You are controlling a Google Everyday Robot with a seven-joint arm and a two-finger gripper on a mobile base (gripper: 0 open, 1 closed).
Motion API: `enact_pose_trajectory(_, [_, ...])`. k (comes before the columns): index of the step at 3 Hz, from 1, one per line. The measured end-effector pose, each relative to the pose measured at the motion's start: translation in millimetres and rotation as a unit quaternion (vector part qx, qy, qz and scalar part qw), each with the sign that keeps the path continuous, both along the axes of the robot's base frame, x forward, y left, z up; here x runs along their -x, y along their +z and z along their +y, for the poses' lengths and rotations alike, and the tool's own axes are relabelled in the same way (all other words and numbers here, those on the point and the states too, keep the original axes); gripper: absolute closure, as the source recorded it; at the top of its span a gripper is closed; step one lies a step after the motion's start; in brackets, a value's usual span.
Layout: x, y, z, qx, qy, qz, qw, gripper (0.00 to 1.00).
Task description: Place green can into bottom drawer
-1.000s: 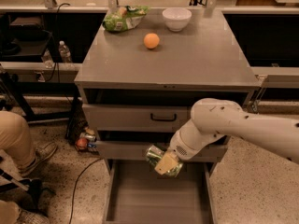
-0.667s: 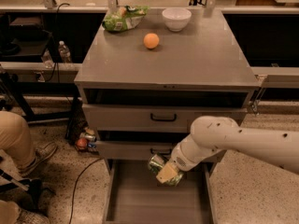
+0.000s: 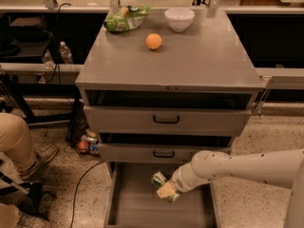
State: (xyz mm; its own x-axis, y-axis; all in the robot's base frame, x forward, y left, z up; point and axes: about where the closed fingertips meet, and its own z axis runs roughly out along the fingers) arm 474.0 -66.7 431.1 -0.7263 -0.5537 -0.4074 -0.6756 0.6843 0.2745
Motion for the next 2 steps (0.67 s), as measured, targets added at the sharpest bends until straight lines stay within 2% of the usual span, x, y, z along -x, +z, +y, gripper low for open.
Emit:
enact_pose_trajectory(1, [-0.3, -75.2, 14.0, -0.027, -0.009, 0.038, 0.9989, 1.0])
enact_pose_trajectory(2, [-0.9, -73.2, 13.7, -0.026, -0.009, 0.037, 0.999, 1.0])
